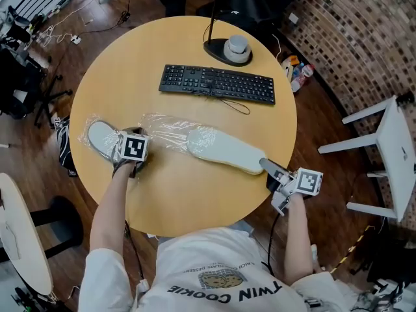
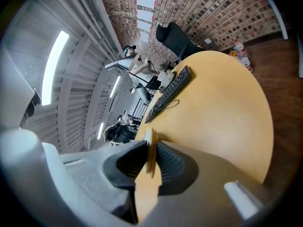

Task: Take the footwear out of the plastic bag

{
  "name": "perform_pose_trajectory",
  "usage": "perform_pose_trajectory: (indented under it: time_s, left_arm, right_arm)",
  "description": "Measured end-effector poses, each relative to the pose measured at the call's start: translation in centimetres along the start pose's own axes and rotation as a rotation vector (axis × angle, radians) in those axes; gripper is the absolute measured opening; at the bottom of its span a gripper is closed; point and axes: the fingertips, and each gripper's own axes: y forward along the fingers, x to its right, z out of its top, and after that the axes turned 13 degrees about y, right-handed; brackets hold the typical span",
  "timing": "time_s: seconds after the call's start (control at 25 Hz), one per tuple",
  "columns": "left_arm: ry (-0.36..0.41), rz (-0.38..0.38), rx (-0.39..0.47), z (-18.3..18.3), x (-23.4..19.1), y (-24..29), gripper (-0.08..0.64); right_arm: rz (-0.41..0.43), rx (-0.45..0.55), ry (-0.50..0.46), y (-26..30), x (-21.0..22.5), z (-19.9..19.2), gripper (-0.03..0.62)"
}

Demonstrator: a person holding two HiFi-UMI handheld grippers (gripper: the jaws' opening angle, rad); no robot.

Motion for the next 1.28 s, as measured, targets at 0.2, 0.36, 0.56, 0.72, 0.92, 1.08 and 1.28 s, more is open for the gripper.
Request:
perform_pose_trajectory:
  time_s: [0.2, 0.36, 0.56, 0.72, 0.92, 1.08, 1.28]
  left_arm:
    - [-0.004, 0.001, -0.002, -0.2, 0.0, 0.0, 0.005]
    - [-0.003, 0.007, 0.005, -0.1, -0.3, 0.0, 0.005]
    - [-0.007, 0.004, 0.006, -0.1, -0.1, 0.0, 0.005]
    - [0.000, 0.011, 0.008, -0.2, 0.1, 0.1, 0.005]
    - [0.001, 0.012, 0.013, -0.1, 0.1, 0.1, 0.005]
    - [-0.001, 0.011, 0.009, -0.1, 0.2, 0.2, 0.005]
    - [-0.003, 0.012, 0.014, 0.1, 0.1, 0.1, 0.005]
  right_arm:
    - [-0.014, 0.024, 0.030, -2.2, 0.8, 0.4, 0.061]
    - [-0.026, 0.073, 0.092, -4.6, 1.5, 1.4, 0.061]
    - [0.004, 0.137, 0.103, -7.8, 0.8, 2.7, 0.060]
    - [0.058, 0.168, 0.077, -9.7, -1.4, 3.4, 0.060]
    - [0.155, 0.172, 0.043, -9.9, -4.9, 4.2, 0.060]
    - [0.247, 0.144, 0.021, -7.1, -7.4, 4.6, 0.060]
    - [0.312, 0.049, 0.043, 0.4, -8.8, 3.3, 0.060]
